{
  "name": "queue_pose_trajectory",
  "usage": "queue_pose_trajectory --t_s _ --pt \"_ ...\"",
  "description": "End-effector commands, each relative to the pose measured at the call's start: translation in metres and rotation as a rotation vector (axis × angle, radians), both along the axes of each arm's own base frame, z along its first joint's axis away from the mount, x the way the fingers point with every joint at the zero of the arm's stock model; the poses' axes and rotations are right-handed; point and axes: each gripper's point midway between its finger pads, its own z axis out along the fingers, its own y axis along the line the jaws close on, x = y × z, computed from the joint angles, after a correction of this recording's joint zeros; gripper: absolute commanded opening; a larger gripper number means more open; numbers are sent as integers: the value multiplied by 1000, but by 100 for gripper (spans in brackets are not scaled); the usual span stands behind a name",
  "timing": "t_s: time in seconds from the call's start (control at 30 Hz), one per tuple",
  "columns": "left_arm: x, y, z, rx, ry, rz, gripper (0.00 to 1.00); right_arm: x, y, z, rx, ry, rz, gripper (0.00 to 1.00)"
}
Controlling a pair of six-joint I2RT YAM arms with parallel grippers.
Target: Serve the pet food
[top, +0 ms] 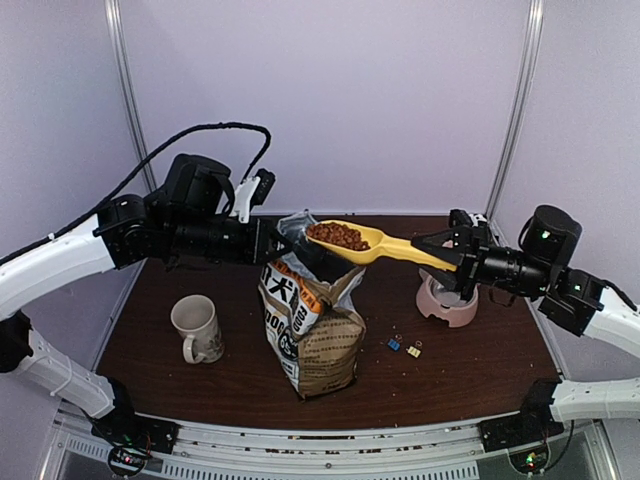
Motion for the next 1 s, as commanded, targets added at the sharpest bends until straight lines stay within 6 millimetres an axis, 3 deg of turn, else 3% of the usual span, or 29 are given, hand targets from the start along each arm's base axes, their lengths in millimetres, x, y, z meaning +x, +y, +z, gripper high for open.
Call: queue_pose_trajectory --t_s 0.0,0.4,0.67,0.97 --pt "11 3 51 -160 -97 35 0 -7 -6 31 131 -68 9 10" --pt "10 -1 50 -167 -88 15 0 -6 -15 54 234 -103 -27 10" --pt "7 -1 52 -177 -91 3 0 13 -36 59 289 -117 -147 10" --pt "4 0 55 -184 -99 -11 0 44 -73 37 255 -92 -336 9"
